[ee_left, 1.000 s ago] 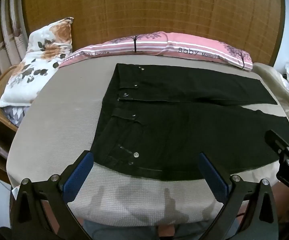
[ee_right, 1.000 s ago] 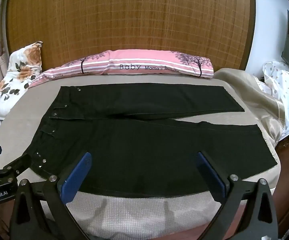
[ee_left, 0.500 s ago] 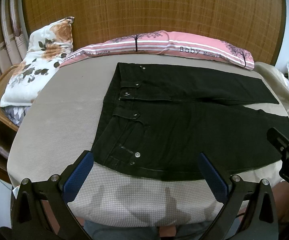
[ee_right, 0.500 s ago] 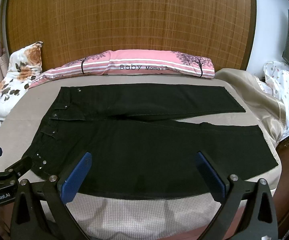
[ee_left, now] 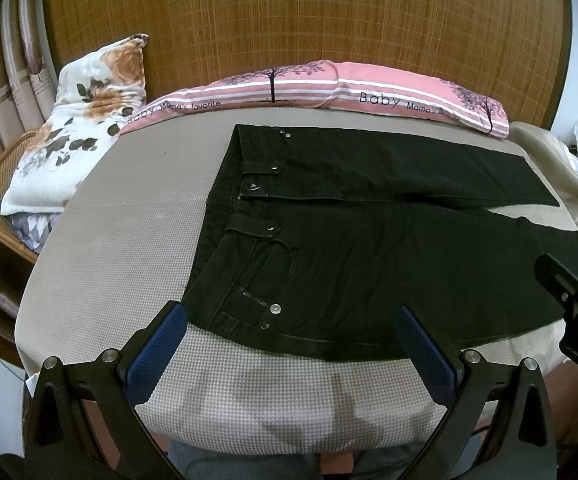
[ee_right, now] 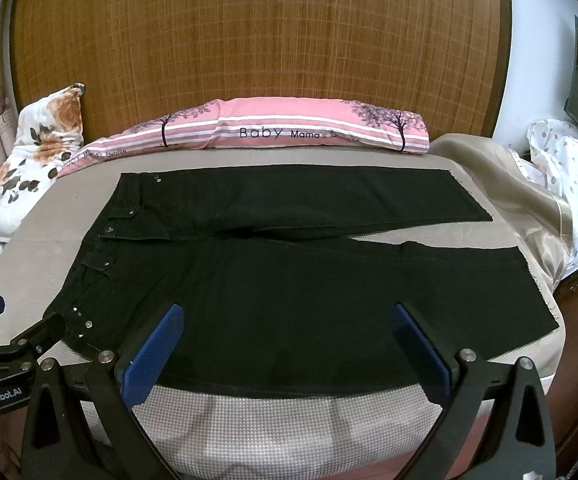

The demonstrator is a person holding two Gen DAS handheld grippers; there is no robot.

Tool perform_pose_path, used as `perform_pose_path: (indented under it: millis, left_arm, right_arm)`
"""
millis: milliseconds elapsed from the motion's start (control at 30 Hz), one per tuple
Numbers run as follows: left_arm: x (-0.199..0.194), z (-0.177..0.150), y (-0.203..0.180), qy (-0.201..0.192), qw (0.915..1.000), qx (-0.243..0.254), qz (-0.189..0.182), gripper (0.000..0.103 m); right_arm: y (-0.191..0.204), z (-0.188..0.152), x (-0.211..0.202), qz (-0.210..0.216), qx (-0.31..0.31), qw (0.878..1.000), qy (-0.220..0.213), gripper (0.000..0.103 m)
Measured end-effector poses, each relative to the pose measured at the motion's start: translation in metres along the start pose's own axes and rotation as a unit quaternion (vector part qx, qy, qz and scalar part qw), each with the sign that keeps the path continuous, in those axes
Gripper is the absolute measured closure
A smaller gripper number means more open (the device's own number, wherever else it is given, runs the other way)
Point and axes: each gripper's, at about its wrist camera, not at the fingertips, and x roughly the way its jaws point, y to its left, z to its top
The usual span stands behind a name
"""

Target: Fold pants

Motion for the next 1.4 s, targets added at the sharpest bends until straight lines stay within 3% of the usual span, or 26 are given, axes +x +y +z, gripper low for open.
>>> perform_pose_path:
  millis: [1400]
  left_arm:
    - [0.0014, 0.0, -0.0021, -0.001, 1.0, 0.001, 0.003, 0.0]
  right_arm:
    - [-0.0048, 0.0005, -0.0034, 0.002, 0.007, 1.0, -0.002, 0.001]
